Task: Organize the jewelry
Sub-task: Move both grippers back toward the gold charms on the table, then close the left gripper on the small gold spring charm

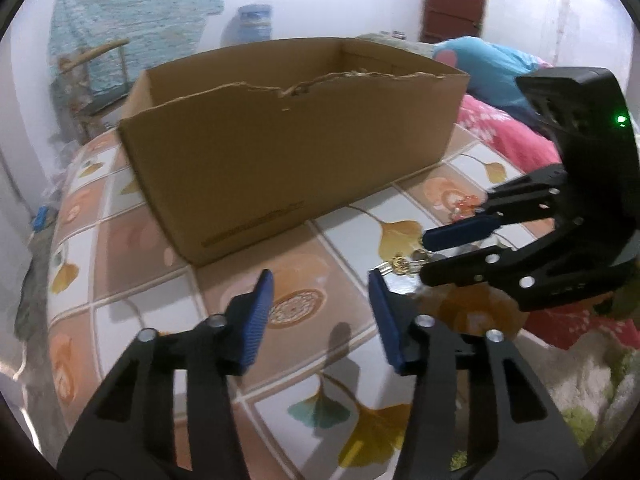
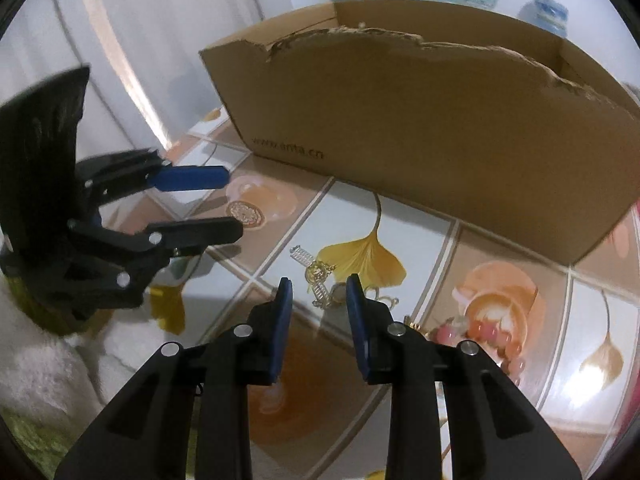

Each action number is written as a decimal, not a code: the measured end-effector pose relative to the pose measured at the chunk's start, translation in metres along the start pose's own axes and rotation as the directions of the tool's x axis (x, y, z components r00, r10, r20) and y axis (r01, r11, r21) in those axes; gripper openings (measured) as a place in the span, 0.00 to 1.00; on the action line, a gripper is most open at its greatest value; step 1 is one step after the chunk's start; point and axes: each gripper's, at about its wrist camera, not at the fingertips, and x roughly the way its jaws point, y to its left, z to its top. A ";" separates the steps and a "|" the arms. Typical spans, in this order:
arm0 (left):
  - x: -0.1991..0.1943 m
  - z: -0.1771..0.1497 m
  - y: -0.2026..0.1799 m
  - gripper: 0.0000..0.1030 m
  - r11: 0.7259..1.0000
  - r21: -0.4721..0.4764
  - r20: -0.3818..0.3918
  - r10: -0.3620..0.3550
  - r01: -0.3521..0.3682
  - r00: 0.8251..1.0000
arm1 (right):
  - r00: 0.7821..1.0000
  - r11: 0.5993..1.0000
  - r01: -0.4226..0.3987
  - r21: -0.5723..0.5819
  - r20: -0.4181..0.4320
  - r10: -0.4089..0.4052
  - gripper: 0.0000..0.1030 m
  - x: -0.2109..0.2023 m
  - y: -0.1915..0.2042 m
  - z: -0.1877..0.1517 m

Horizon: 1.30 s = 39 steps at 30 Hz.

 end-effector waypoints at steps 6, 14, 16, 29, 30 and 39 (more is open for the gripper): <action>0.009 0.005 -0.006 0.25 0.994 0.095 -0.031 -0.058 0.061 0.998 | 1.000 0.991 0.014 -0.136 -0.015 -0.016 0.20 0.002 0.013 0.004; 0.014 0.007 -0.013 0.22 0.987 0.129 -0.043 -0.092 0.097 0.995 | 0.999 0.985 0.021 -0.174 -0.041 -0.029 0.14 0.010 0.016 0.005; 0.015 0.007 -0.014 0.22 0.987 0.127 -0.045 -0.096 0.101 0.994 | 0.999 0.986 0.013 -0.164 -0.043 -0.020 0.14 0.009 0.015 0.004; 0.011 0.005 -0.014 0.22 0.984 0.132 -0.049 -0.113 0.119 0.992 | 0.998 0.996 -0.023 -0.085 -0.052 0.019 0.12 0.002 0.010 -0.001; 0.011 0.005 -0.015 0.22 0.984 0.132 -0.049 -0.114 0.120 0.992 | 0.999 0.997 -0.032 -0.066 -0.045 0.030 0.13 -0.001 0.007 -0.001; 0.014 0.006 -0.019 0.22 0.984 0.139 -0.067 -0.105 0.113 0.992 | 0.987 0.986 -0.157 0.064 -0.037 0.159 0.18 0.007 -0.011 0.003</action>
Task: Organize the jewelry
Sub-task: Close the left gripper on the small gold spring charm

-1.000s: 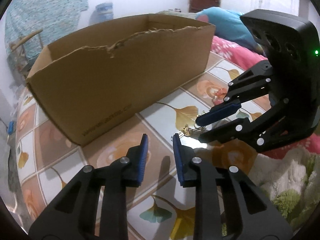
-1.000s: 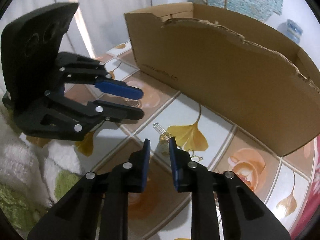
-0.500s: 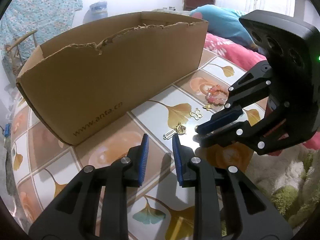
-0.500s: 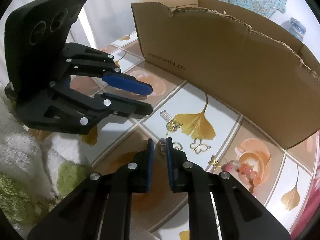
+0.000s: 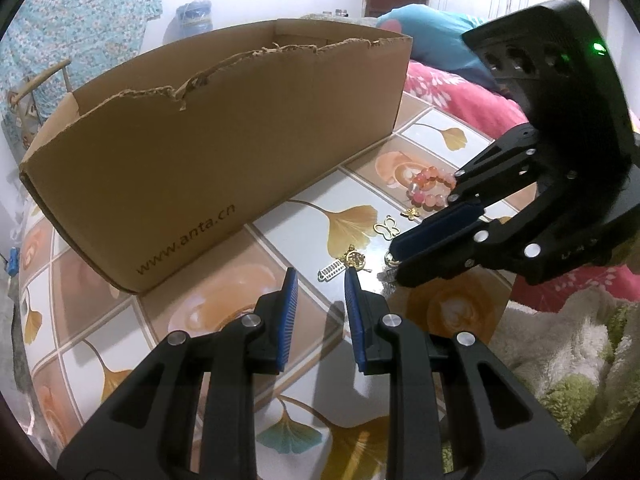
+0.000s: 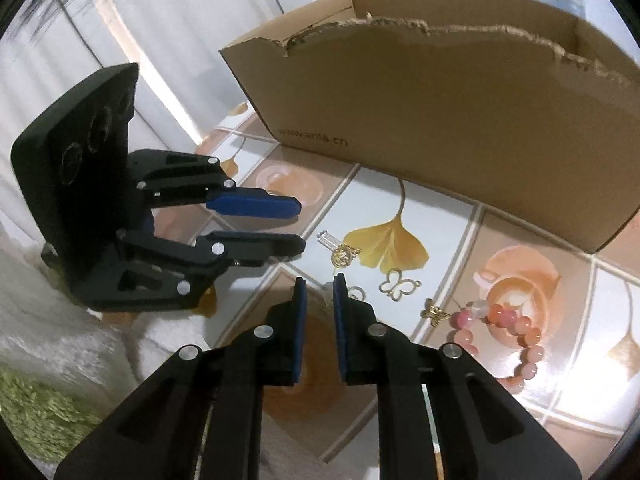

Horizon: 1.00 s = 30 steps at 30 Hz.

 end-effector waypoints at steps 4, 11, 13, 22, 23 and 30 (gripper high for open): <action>0.001 0.001 -0.002 0.22 1.000 0.008 -0.007 0.007 -0.007 1.000 | 0.999 0.998 -0.036 0.047 -0.009 0.036 0.23 0.006 -0.013 0.005; 0.005 0.006 -0.006 0.22 0.999 0.052 -0.007 -0.011 0.011 1.000 | 0.999 0.993 -0.019 0.119 0.044 0.014 0.23 -0.002 -0.024 0.005; 0.008 0.007 -0.007 0.22 0.997 0.075 -0.014 -0.014 0.015 1.000 | 0.998 0.993 -0.031 0.114 0.063 0.024 0.23 -0.008 -0.021 0.002; 0.022 0.013 -0.011 0.21 0.972 0.224 -0.074 -0.060 0.076 0.995 | 0.995 0.997 -0.020 0.068 0.095 0.014 0.23 -0.033 -0.014 -0.018; 0.022 0.014 -0.010 0.19 0.969 0.231 -0.084 -0.074 0.092 0.994 | 0.995 0.997 -0.022 0.072 0.099 0.014 0.23 -0.035 -0.015 -0.019; 0.024 0.019 -0.009 0.05 0.964 0.225 -0.133 -0.110 0.138 0.985 | 0.994 0.995 -0.023 0.093 0.112 0.012 0.23 -0.037 -0.020 -0.025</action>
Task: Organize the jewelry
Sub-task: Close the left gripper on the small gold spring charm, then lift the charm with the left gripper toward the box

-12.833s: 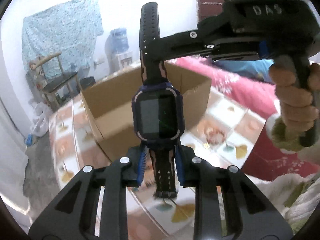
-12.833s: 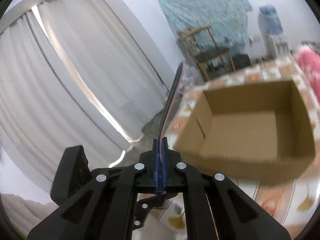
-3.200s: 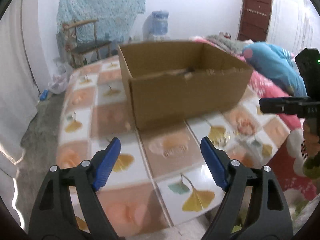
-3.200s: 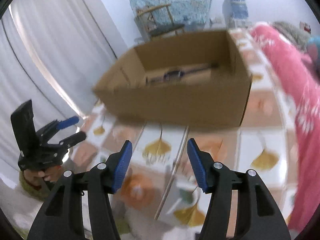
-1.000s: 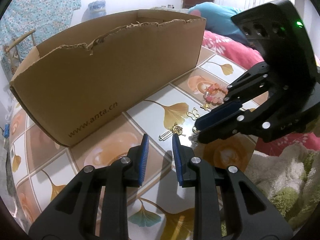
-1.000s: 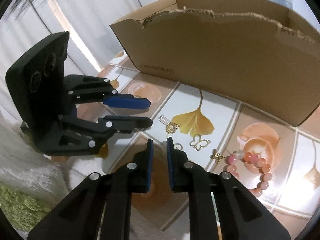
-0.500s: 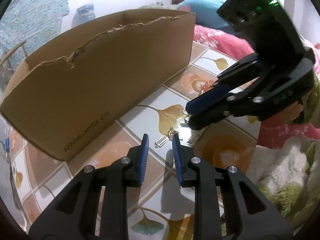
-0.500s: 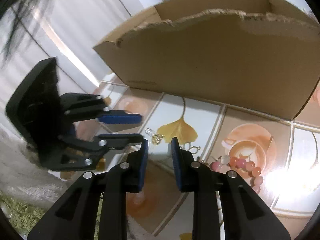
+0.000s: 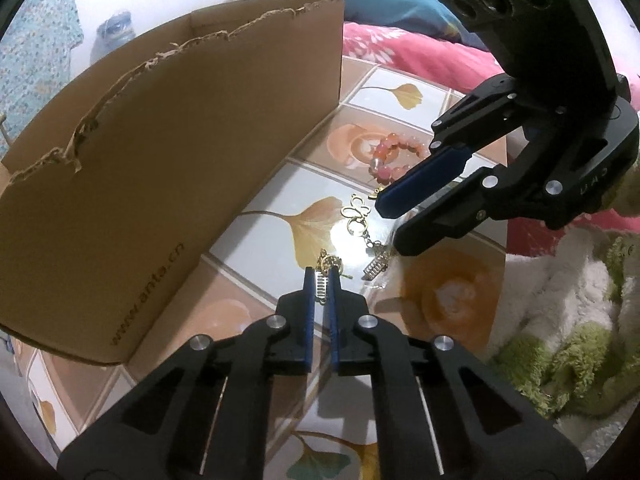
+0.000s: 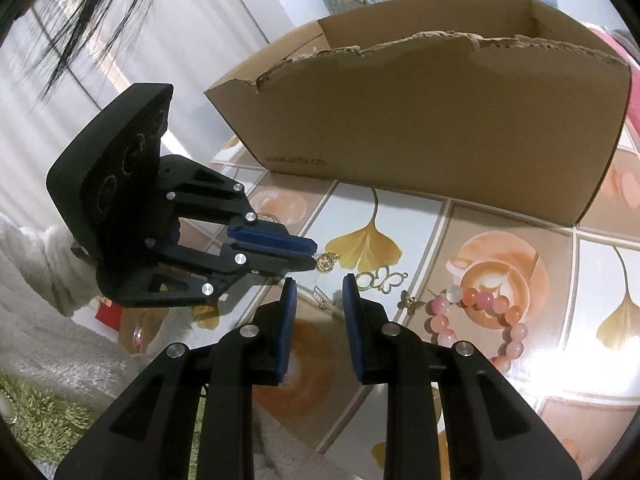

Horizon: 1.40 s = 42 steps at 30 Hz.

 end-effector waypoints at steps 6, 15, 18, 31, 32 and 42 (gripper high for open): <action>-0.003 -0.004 -0.007 0.05 0.999 -0.041 -0.012 0.030 -0.031 0.999 | 1.000 1.000 0.008 0.000 -0.004 -0.008 0.23 0.003 0.001 -0.003; -0.015 -0.019 -0.011 0.05 0.990 -0.109 -0.035 0.082 -0.085 0.996 | 0.998 0.990 0.060 -0.128 -0.017 -0.063 0.23 0.012 0.023 -0.001; -0.018 -0.022 -0.011 0.05 0.987 -0.128 -0.029 0.093 -0.096 0.995 | 0.995 0.981 0.090 -0.174 -0.033 -0.097 0.23 0.023 0.027 0.003; -0.017 -0.025 -0.010 0.05 0.985 -0.147 0.001 0.091 -0.090 0.996 | 0.963 0.912 0.225 -0.342 -0.062 -0.261 0.14 0.044 0.047 0.000; -0.017 -0.025 -0.010 0.05 0.985 -0.150 0.003 0.091 -0.089 0.996 | 0.963 0.910 0.223 -0.349 -0.067 -0.262 0.11 0.045 0.049 0.000; -0.018 -0.027 -0.012 0.05 0.981 -0.163 0.023 0.105 -0.100 0.994 | 0.973 0.939 0.181 -0.291 -0.088 -0.215 0.04 0.040 0.044 0.002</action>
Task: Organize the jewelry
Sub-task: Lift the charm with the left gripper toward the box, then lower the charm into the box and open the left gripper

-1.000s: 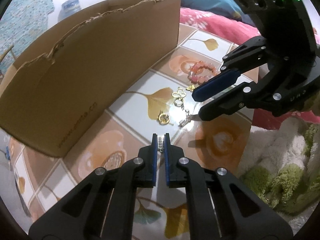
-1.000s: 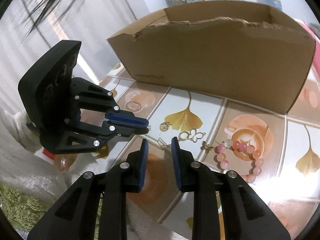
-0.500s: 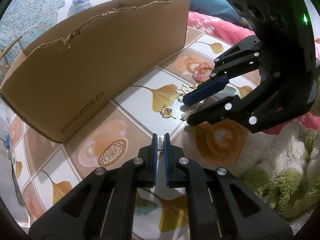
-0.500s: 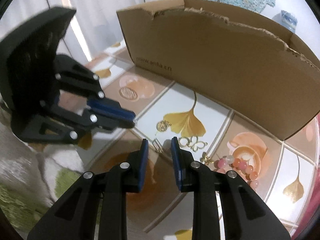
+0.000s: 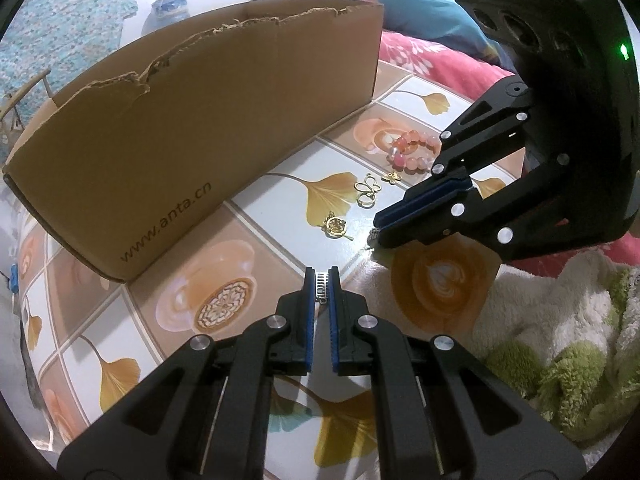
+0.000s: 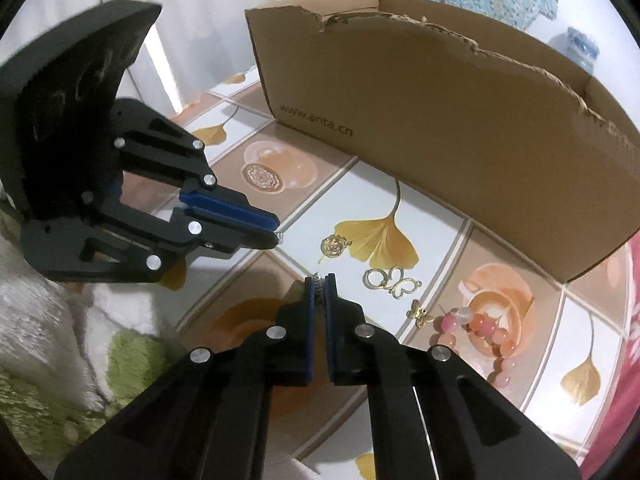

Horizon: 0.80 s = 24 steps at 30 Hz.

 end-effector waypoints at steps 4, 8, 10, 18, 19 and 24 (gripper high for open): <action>-0.002 -0.001 0.000 0.05 1.000 -0.004 0.009 0.001 -0.001 1.000 | 1.000 1.000 0.000 0.022 0.017 0.000 0.03 -0.005 -0.001 0.000; -0.003 -0.001 0.000 0.05 1.000 -0.009 0.029 0.004 -0.003 1.000 | 0.999 0.999 -0.006 0.054 0.046 0.003 0.03 -0.015 -0.005 0.002; -0.008 -0.002 0.002 0.05 1.000 -0.013 0.047 0.003 -0.003 0.999 | 0.998 0.998 -0.006 0.068 0.061 0.002 0.03 -0.021 -0.008 0.003; -0.030 0.003 0.002 0.05 0.999 -0.024 0.109 0.042 -0.040 0.993 | 0.987 0.995 0.017 0.097 0.159 -0.032 0.03 -0.055 -0.017 0.009; -0.035 0.004 0.001 0.05 0.998 -0.026 0.122 0.052 -0.049 0.991 | 0.983 0.995 0.018 0.102 0.179 -0.037 0.03 -0.061 -0.018 0.011; -0.063 0.019 0.004 0.05 0.997 -0.055 0.200 0.067 -0.057 0.977 | 0.957 0.993 -0.017 0.117 0.288 -0.018 0.03 -0.093 -0.025 0.028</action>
